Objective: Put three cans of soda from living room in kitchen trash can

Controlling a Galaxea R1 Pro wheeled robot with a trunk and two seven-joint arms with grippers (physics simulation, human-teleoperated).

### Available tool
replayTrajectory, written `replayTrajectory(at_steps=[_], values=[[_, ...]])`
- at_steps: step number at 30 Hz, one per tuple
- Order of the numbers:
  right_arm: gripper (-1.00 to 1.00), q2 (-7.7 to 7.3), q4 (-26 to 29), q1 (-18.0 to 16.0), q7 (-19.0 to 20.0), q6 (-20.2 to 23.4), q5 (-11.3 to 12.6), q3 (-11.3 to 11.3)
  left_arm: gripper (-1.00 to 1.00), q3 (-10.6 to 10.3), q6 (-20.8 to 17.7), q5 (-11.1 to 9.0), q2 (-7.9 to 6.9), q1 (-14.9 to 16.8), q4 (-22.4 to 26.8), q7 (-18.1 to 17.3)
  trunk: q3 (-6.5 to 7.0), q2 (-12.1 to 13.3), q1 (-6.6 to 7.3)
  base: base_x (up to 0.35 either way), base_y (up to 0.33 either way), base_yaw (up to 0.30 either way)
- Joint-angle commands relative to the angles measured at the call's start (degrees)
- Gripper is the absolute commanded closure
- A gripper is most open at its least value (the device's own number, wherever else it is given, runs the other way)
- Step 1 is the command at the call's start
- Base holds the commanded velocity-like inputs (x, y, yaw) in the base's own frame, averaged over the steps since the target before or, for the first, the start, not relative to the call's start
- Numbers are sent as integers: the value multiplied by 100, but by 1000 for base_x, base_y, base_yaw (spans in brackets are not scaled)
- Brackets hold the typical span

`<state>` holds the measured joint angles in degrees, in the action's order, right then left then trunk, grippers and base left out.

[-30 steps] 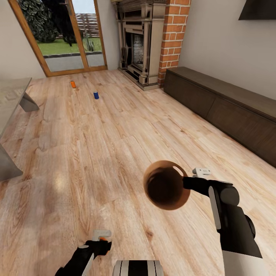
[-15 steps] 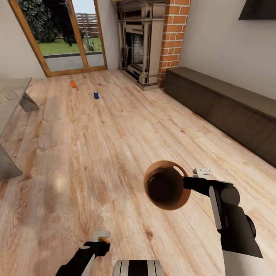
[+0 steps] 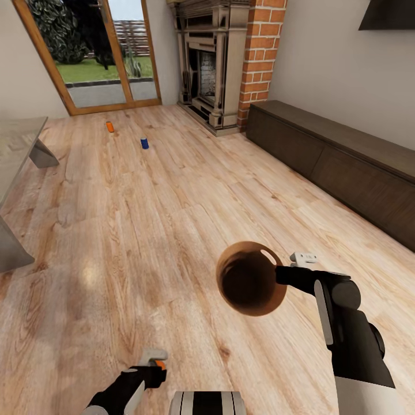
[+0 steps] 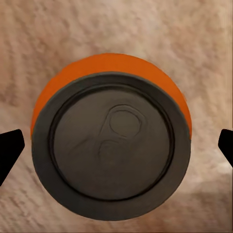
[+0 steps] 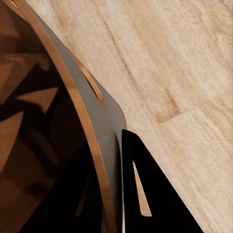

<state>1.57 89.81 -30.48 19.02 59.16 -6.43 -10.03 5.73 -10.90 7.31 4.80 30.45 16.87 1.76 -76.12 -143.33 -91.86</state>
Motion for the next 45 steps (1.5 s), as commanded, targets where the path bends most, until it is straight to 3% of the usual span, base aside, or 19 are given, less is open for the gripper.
replayTrajectory(at_steps=[1, 8, 13, 14, 30, 35, 37, 38, 39, 41, 44, 45], values=[[100, 1, 1, -2, 41, 20, 151, 1, -100, 0, 3, -3, 1, 39, -66, 3, 0, 0, 1, 0, 0, 0], [100, 1, 1, -2, 41, 19, 151, 1, -100, 6, 24, -10, -5, 114, -217, 15, 0, 0, 1, 0, 0, 0], [100, 1, 1, -2, 41, 22, 151, 1, -100, 8, 26, -10, -1, 126, -227, 259, 0, 0, 1, 0, 0, 0], [100, 1, 1, -2, 41, 20, 151, 1, 100, 9, 26, -10, 0, 126, -227, 295, 0, 0, 1, 0, 0, 0], [100, 9, 1, -2, 41, 20, 152, 1, 100, 22, 49, 0, 18, 128, -190, 370, 0, 0, 1, 0, 0, 0], [100, 10, 1, -2, 41, 23, 158, 1, 100, 24, 48, 29, 206, 129, 209, 373, 0, 0, 1, 0, 0, 0], [100, 10, 1, -2, 41, 25, 159, -7, 100, 7, -109, 54, 371, 128, 882, 360, 0, 0, 1, 0, 0, 0], [100, 10, 1, -2, 41, 25, 159, -9, 100, 5, -168, 55, 386, 128, 985, 353, 0, 0, 1, 0, 0, 0], [100, 9, 1, -2, 41, 22, 159, -14, 100, -5, -612, 43, 440, 121, 1503, 280, 0, 0, 1, 0, 0, 0], [100, 9, 1, -2, 41, 22, 160, -16, 100, -32, -1006, 33, 506, 101, 1953, 30, 0, 0, 1, 0, 0, 0], [100, 5, 1, -2, 41, 18, 160, -16, 100, -295, -1547, 27, 520, 77, 2671, -804, 0, 0, 1, 0, 0, 0], [100, 2, 1, -2, 41, 17, 160, -17, 100, -550, -2081, 26, 520, 50, 3744, -1722, 0, 0, 1, 0, 0, 0]])
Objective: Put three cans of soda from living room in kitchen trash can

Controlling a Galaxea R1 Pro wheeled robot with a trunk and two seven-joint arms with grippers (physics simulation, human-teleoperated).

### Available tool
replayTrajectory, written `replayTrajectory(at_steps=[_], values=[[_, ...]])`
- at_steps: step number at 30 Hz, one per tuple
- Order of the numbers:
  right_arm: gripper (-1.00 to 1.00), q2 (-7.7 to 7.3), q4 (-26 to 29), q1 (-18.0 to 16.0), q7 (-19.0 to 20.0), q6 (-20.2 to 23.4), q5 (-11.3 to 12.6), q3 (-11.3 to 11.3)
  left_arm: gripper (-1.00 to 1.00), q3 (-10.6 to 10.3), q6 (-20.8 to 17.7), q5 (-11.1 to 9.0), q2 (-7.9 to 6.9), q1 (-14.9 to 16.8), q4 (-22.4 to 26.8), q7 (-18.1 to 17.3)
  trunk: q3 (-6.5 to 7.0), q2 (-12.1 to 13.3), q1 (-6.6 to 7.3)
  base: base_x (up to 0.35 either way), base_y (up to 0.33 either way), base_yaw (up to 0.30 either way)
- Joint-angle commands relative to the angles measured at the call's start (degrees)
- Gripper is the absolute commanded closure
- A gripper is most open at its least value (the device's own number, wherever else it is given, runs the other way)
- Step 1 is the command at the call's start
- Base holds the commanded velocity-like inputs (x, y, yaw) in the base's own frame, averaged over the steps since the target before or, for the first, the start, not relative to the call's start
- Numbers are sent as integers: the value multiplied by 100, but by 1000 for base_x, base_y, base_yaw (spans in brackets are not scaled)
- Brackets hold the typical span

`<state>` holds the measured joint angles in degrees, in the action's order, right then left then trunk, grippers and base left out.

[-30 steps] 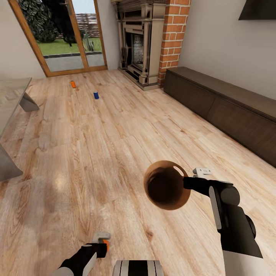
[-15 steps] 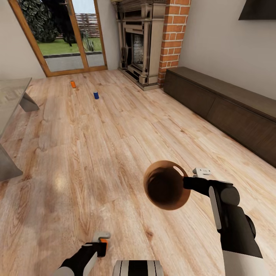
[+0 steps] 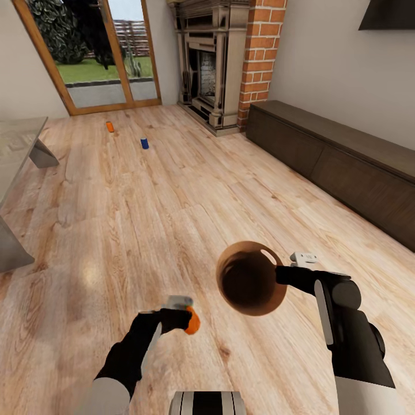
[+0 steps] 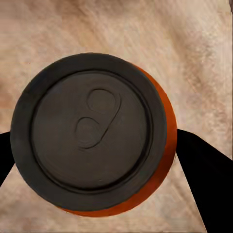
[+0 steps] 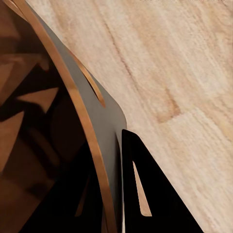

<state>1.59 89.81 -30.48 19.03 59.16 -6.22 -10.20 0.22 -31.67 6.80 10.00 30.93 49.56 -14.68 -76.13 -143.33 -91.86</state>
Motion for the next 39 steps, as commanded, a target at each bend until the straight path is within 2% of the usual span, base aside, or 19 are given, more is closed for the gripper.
replayTrajectory(at_steps=[1, 2, 3, 6, 8, 11, 14, 16, 18, 20, 21, 22, 23, 26, 32, 34, 35, 37, 39], values=[[100, 0, 1, -2, 40, 17, 139, 1, 100, -20, -106, 76, 0, -4, 693, -182, 1, -1, 1, 0, 0, 0], [100, 0, 1, -2, 38, 17, 139, 1, 100, -63, -422, 76, -22, -46, 1358, -394, 1, -1, 1, 0, 0, 0], [100, 0, 1, -2, 39, 17, 139, 1, 100, -80, -623, 79, -36, -111, 1771, -474, 1, -1, 1, 0, 0, 0], [100, -1, 1, -2, 39, 17, 139, 1, 100, -121, -1120, 83, -53, -387, 2742, -583, 1, -1, 1, 0, 0, 0], [100, -1, 1, -2, 39, 17, 137, -1, 100, -285, -1454, 81, -74, -499, 3271, -656, 1, -1, 1, 0, 0, 0], [100, -2, 1, -2, 39, 17, 138, -2, 100, -539, -1694, 76, -90, -531, 3531, -738, 1, -1, 1, 0, 0, 0], [100, -13, 1, -2, 39, 17, 139, -6, 100, -944, -1919, 69, -100, -547, 3751, -844, 1, -1, 1, 0, 0, 0], [100, -17, 1, -2, 40, 17, 139, -8, 100, -1113, -2035, 67, -110, -551, 3823, -882, 1, -1, 1, 0, 0, 0], [100, -18, 1, -2, 40, 17, 137, -11, 100, -1149, -2081, 65, -136, -552, 3839, -903, 1, -1, 1, 0, 0, 0], [100, -18, 1, -2, 40, 17, 138, -21, 100, -1137, -2134, 63, -243, -553, 3848, -1346, 1, -1, 1, 0, 0, 0], [100, -18, 1, -2, 40, 17, 137, -23, 100, -1097, -2183, 65, -371, -553, 3849, -1797, 1, -1, 1, 0, 0, 0], [100, -18, 1, -2, 40, 19, 138, -29, 100, -984, -2237, 66, -618, -553, 3855, -2311, 1, -1, 1, 0, 0, 0], [100, -18, 1, -2, 40, 18, 138, -31, 100, -910, -2260, 66, -750, -553, 3857, -2473, 1, -1, 1, 0, 0, 0], [100, -18, 1, -2, 35, 20, 139, -34, 100, -752, -2364, 67, -1052, -553, 3859, -2709, 1, -1, 1, 0, 0, 0], [100, -16, -1, -2, 19, 17, 139, -35, 100, -704, -2474, 67, -1563, -553, 3868, -2856, 1, -1, 1, 0, 0, 0], [100, -13, -4, -2, 9, 17, 139, -35, 100, -700, -2505, 67, -1684, -553, 3868, -2982, 1, -1, 1, 0, 0, 0], [100, -11, -6, -2, 2, 17, 139, -35, 100, -695, -2520, 66, -1781, -553, 3868, -3251, 1, -1, 1, 0, 0, 0], [100, -11, -6, -2, 0, 17, 139, -35, 100, -695, -2526, 66, -1824, -553, 3868, -3511, 1, -1, 1, 0, 0, 0], [100, -10, -7, -2, -4, 17, 139, -32, 100, -700, -2533, 66, -1859, -553, 3868, -4066, 1, -1, 1, 0, 0, 0]])
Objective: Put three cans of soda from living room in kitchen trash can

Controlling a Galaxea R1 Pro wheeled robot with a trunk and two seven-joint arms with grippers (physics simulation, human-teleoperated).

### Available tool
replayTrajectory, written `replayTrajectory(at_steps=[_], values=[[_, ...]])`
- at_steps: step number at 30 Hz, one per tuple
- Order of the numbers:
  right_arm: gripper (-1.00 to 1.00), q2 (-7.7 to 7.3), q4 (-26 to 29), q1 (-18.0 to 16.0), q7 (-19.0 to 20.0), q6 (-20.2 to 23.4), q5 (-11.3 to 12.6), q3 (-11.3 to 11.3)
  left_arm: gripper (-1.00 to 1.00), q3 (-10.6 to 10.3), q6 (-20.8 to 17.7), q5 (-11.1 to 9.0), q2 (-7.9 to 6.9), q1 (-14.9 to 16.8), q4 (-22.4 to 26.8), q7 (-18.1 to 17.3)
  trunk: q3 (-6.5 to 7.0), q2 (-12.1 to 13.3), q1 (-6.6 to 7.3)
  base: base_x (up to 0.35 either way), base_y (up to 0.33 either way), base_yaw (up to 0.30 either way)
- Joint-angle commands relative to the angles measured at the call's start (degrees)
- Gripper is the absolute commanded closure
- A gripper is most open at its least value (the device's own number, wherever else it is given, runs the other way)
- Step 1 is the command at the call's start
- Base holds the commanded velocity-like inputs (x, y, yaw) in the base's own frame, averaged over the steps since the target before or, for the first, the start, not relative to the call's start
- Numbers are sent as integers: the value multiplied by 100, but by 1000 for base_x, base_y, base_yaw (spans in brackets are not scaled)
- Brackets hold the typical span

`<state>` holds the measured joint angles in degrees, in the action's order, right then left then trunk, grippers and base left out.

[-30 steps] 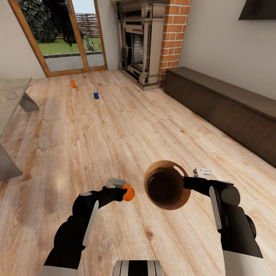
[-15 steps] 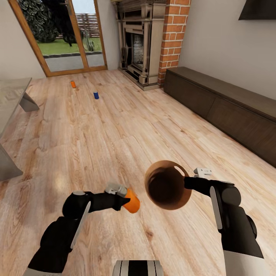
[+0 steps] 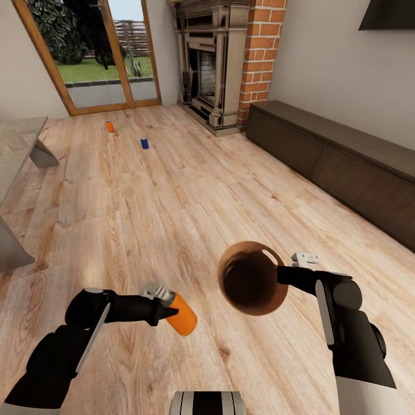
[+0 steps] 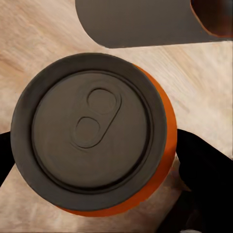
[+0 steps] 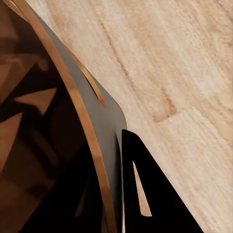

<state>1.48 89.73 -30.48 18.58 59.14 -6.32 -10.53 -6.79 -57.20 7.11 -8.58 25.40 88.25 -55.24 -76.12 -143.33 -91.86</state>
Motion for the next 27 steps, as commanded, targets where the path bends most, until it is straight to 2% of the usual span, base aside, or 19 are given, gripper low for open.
replayTrajectory(at_steps=[1, 4, 7, 15, 20, 23, 27], values=[[100, 1, 1, -2, 39, 19, 149, 1, 100, 0, 16, 36, 0, 2, -1, -231, 1, 0, 1, 0, 0, 0], [100, 1, 1, -2, 52, 19, 149, 4, 100, -1, -53, 35, 62, 5, -1, -605, 1, 0, 1, 0, 0, 0], [100, 3, 3, -2, 65, 15, 149, 6, 100, -2, -184, 29, 114, 8, -1, -689, 1, 0, 1, 0, 0, 0], [100, 1, 5, -2, 43, 12, 149, 4, 100, -5, -222, 33, 142, 5, -1, -842, 1, 0, 1, 0, 0, 0], [100, 0, 3, -2, 64, 21, 149, 5, 100, -7, -224, 36, 394, 15, -1, -849, 1, 0, 1, 0, 0, 0], [100, -1, 2, -2, 66, 30, 149, 6, 100, -12, -222, 36, 487, 17, -1, -848, 1, 0, 1, 0, 0, 0], [100, 1, 1, -2, 73, 21, 149, 7, 100, -9, -225, 36, 533, 18, -1, -848, 1, 0, 1, 0, 0, 0]])
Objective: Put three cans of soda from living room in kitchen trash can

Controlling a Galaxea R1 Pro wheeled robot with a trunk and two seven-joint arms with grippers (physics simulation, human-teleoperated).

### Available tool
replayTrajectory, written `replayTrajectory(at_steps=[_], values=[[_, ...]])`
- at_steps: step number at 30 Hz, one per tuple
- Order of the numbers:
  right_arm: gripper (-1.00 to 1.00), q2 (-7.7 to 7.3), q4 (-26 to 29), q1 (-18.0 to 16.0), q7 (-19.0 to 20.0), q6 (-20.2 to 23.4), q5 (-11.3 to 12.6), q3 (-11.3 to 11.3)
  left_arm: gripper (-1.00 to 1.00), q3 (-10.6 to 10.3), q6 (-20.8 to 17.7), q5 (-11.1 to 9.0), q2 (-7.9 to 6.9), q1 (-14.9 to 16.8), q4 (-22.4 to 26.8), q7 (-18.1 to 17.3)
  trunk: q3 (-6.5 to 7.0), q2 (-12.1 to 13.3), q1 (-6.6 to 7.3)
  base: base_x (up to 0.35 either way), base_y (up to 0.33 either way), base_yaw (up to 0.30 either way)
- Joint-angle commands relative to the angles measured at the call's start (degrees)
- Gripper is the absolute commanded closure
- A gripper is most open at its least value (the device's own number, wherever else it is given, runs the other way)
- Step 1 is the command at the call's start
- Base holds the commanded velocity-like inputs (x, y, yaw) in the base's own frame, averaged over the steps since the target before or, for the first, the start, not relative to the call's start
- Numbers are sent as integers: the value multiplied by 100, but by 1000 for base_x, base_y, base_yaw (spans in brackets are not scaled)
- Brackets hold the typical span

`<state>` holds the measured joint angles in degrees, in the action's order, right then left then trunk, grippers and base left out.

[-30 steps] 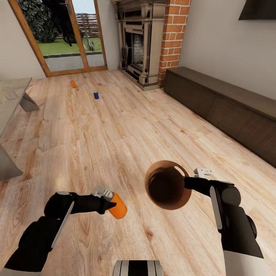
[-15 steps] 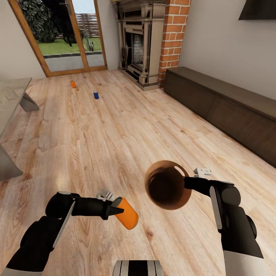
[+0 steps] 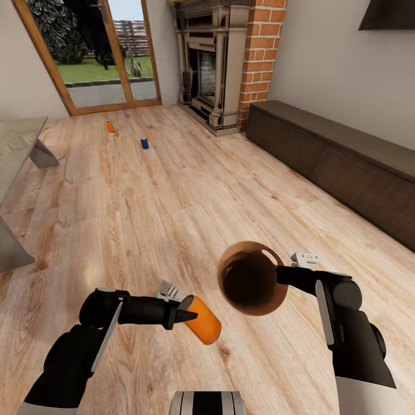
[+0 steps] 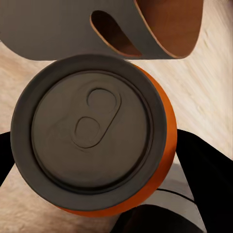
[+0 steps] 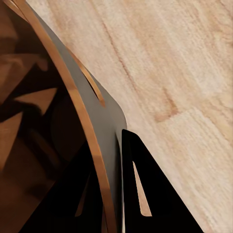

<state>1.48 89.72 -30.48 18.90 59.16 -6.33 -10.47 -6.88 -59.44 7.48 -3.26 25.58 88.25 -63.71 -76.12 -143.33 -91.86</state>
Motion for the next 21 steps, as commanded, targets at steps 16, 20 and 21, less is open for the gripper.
replayTrajectory(at_steps=[16, 20, 21], values=[[100, 1, 2, -2, 11, -36, 150, 1, 100, -6, -56, -6, 594, 35, 0, -18, 1, 0, 1, 0, 0, 0], [100, 1, 1, -2, 9, -44, 150, 1, 100, -6, -56, -9, 605, 35, 0, -24, 1, 0, 1, 0, 0, 0], [100, 1, 1, -2, 9, -44, 150, 1, 100, -6, -56, -9, 608, 35, 0, -25, 1, 0, 1, 0, 0, 0]])
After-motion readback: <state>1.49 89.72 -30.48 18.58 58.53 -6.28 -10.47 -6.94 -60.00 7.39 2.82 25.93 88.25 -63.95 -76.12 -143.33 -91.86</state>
